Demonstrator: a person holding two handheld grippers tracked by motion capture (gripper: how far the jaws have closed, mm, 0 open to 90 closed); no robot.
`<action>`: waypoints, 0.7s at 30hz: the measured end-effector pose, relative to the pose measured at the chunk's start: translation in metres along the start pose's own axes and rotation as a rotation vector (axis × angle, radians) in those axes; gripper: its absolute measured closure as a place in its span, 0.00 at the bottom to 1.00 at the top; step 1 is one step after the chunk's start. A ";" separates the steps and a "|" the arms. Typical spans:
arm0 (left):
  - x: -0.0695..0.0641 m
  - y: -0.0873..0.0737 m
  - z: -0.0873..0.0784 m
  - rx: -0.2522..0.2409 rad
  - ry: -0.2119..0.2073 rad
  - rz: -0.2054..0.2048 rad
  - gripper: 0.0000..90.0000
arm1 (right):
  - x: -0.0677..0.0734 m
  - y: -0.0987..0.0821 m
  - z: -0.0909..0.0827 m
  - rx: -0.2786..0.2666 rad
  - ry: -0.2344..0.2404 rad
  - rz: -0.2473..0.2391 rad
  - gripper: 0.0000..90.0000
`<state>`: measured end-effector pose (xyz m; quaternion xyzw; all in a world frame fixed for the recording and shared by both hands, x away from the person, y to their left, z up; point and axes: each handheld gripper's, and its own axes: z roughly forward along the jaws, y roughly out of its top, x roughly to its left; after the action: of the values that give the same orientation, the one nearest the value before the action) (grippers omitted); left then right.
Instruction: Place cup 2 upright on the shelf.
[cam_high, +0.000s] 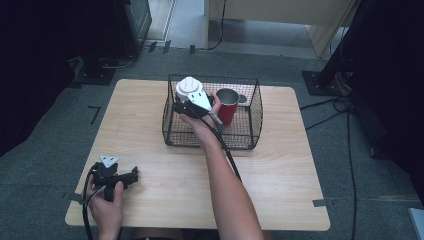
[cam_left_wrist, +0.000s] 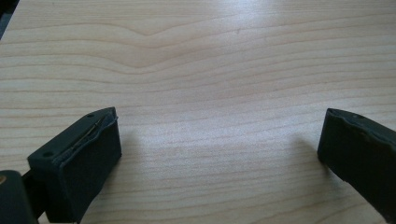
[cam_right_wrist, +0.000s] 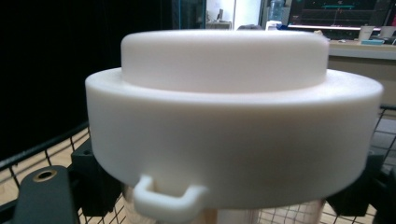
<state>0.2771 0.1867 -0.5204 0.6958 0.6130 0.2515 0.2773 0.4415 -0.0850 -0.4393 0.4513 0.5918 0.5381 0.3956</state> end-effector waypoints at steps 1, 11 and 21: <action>0.000 0.000 0.000 0.000 0.000 0.000 0.00 | 0.000 0.000 0.000 0.000 0.000 0.000 0.18; 0.000 0.000 0.000 0.000 0.000 0.000 0.00 | -0.001 -0.007 0.003 0.066 0.042 -0.003 0.17; 0.000 0.000 0.000 0.001 -0.001 0.000 0.00 | -0.005 -0.006 0.001 0.101 0.067 -0.016 0.17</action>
<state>0.2770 0.1867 -0.5203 0.6961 0.6131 0.2505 0.2773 0.4433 -0.0894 -0.4456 0.4478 0.6347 0.5192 0.3564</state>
